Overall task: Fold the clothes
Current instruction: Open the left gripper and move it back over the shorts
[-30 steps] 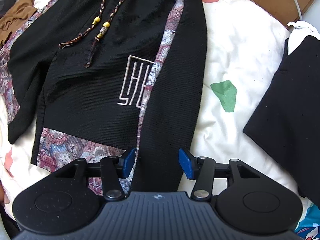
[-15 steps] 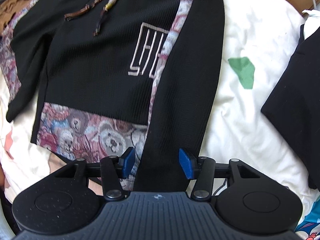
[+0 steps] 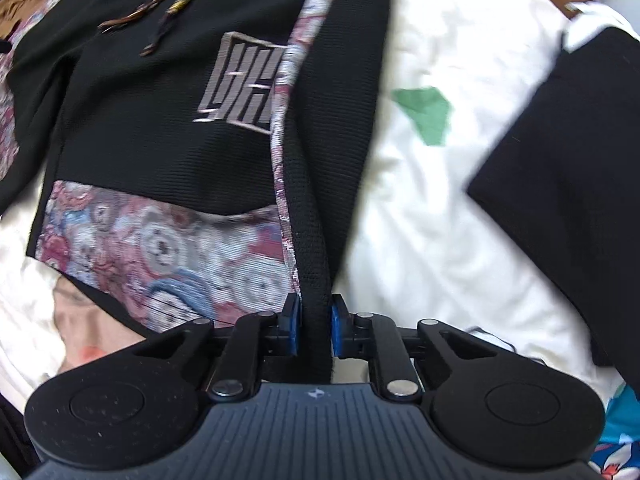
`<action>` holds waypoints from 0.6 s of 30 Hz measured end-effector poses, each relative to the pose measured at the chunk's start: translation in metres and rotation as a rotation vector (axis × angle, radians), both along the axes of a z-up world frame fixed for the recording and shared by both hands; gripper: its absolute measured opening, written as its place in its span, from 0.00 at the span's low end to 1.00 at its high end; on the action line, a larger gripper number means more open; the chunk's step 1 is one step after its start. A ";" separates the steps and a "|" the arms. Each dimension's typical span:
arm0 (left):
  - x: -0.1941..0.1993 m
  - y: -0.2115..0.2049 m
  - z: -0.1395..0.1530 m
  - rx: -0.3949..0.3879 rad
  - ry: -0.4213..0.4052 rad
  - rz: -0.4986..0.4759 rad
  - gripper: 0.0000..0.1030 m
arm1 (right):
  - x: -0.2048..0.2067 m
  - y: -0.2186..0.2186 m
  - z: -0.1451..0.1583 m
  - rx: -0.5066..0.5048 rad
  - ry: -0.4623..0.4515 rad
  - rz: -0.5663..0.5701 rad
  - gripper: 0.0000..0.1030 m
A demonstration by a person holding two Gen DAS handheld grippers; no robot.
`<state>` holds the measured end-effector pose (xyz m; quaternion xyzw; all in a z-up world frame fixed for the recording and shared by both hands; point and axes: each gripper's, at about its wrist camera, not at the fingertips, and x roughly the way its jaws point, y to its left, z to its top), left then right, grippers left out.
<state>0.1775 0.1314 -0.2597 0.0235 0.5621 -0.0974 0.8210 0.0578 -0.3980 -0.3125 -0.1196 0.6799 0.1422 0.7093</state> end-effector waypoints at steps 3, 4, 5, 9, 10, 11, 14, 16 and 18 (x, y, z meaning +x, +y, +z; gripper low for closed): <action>0.003 -0.015 0.000 0.003 0.001 -0.026 0.55 | 0.000 -0.019 0.003 0.003 -0.014 -0.031 0.12; 0.003 -0.019 0.000 0.005 0.001 -0.031 0.55 | 0.000 -0.026 0.005 0.000 -0.029 -0.041 0.08; 0.004 -0.024 0.000 0.008 0.001 -0.040 0.55 | -0.001 -0.032 0.006 -0.002 -0.041 -0.050 0.06; 0.004 -0.040 -0.001 0.005 0.003 -0.061 0.55 | -0.005 -0.047 0.004 0.001 -0.039 -0.065 0.04; 0.004 -0.043 -0.001 0.001 0.004 -0.067 0.55 | -0.005 -0.051 0.003 0.001 -0.038 -0.069 0.04; 0.004 -0.047 -0.001 -0.001 0.004 -0.075 0.55 | -0.006 -0.054 0.002 -0.002 -0.035 -0.072 0.04; 0.001 -0.057 0.000 -0.009 0.006 -0.096 0.55 | -0.006 -0.064 -0.002 -0.010 -0.024 -0.095 0.04; -0.001 -0.062 -0.001 -0.014 0.010 -0.106 0.55 | -0.004 -0.070 -0.002 -0.005 -0.017 -0.122 0.06; -0.002 -0.067 -0.002 -0.019 0.014 -0.116 0.55 | -0.001 -0.073 0.000 0.006 -0.030 -0.157 0.10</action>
